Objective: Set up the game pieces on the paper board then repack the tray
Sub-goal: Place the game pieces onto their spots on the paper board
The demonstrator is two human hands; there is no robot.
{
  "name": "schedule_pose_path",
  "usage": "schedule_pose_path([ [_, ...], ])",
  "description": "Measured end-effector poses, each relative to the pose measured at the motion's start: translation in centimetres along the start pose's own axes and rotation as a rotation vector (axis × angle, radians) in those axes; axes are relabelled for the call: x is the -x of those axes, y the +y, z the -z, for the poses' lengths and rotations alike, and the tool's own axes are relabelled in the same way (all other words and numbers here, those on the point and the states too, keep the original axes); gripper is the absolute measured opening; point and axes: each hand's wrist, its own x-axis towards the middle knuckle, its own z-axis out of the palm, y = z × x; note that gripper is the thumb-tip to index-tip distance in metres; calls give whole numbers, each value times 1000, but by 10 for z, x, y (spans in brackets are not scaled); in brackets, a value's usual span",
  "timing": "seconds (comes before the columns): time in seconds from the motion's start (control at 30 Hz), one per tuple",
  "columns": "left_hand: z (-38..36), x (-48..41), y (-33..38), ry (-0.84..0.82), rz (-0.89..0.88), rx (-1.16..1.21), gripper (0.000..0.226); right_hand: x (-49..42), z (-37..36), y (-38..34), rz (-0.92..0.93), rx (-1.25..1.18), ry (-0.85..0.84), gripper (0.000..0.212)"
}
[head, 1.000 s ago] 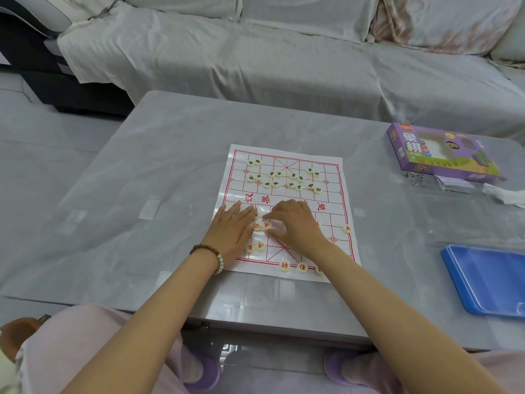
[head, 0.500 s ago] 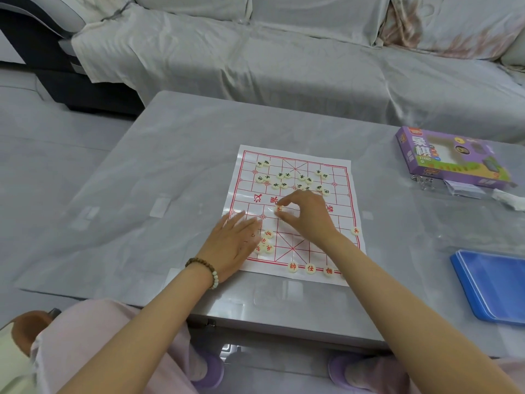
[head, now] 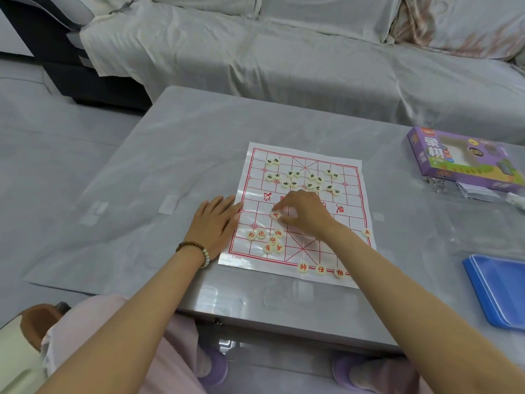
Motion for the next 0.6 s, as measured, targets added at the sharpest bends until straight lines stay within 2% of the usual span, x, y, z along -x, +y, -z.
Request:
schedule_pose_path([
  [0.17, -2, -1, 0, 14, 4, 13, 75, -4, -7, -2, -54, 16, 69, 25],
  [0.27, -3, -2, 0, 22, 8, 8, 75, -3, -6, -3, -51, 10, 61, 29],
  [0.43, -3, -2, -1, 30, 5, 13, 74, -4, -5, -5, -42, -4, 69, 22],
  [0.6, -4, -2, -1, 30, 6, 10, 74, -4, -9, -10, -72, -25, 89, 24],
])
